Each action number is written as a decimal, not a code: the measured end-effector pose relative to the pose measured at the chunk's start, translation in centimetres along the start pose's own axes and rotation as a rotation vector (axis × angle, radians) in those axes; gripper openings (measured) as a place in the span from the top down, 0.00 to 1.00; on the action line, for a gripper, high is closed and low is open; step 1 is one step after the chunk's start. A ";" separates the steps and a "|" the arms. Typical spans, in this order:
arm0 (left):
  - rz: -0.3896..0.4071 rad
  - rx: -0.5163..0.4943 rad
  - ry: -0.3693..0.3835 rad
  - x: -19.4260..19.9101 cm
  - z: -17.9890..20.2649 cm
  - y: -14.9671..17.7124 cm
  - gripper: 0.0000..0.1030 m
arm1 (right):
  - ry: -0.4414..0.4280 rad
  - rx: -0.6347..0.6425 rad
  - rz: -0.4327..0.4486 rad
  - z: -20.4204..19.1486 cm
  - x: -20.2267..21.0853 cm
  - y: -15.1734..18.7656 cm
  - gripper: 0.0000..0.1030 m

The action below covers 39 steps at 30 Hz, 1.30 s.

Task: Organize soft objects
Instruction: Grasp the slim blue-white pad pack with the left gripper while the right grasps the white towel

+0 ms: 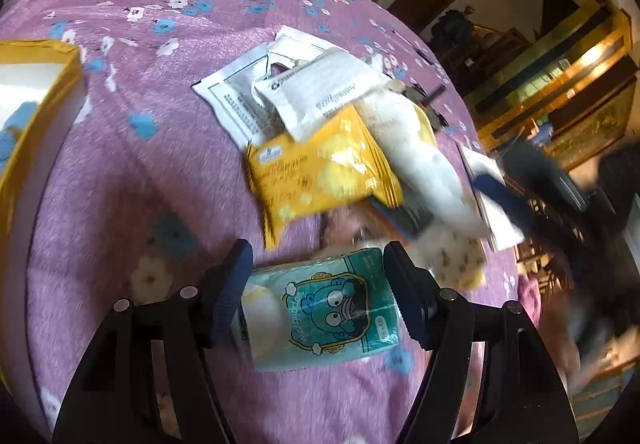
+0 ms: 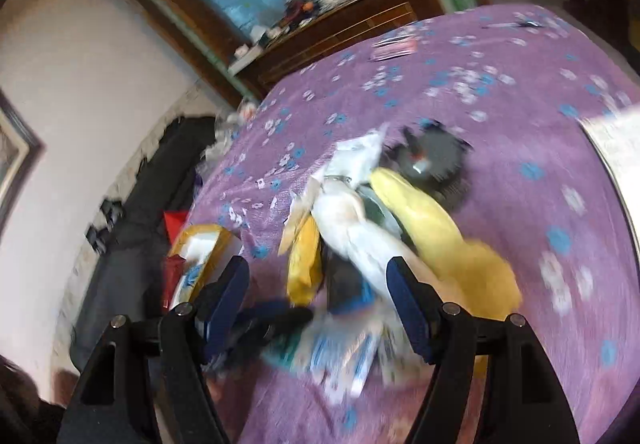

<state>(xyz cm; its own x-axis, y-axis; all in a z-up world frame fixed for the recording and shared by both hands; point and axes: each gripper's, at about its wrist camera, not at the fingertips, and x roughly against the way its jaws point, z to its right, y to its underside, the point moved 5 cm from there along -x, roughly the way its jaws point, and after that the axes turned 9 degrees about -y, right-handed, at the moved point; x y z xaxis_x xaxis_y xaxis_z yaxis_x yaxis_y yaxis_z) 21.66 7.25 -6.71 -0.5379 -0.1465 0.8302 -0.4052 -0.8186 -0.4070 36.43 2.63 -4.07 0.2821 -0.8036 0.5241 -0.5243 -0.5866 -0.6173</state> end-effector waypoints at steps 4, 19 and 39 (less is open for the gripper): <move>-0.033 -0.044 0.020 1.5 -0.3 2.2 0.34 | 0.056 0.036 -0.042 0.9 -3.0 -1.7 0.31; 0.082 -0.169 -0.055 5.6 0.6 5.6 0.31 | 0.192 0.064 -0.033 1.2 -1.1 1.2 0.71; 0.144 -0.156 -0.147 2.4 2.4 7.1 0.82 | 0.128 -0.046 0.134 -1.9 4.9 5.2 0.70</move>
<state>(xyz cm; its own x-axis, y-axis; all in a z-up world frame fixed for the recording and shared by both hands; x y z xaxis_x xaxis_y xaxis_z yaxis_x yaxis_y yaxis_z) 19.31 -0.23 -6.69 -0.4897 -0.3441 0.8012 -0.4471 -0.6897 -0.5695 33.54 -4.16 -3.64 0.1044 -0.8530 0.5114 -0.5871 -0.4679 -0.6606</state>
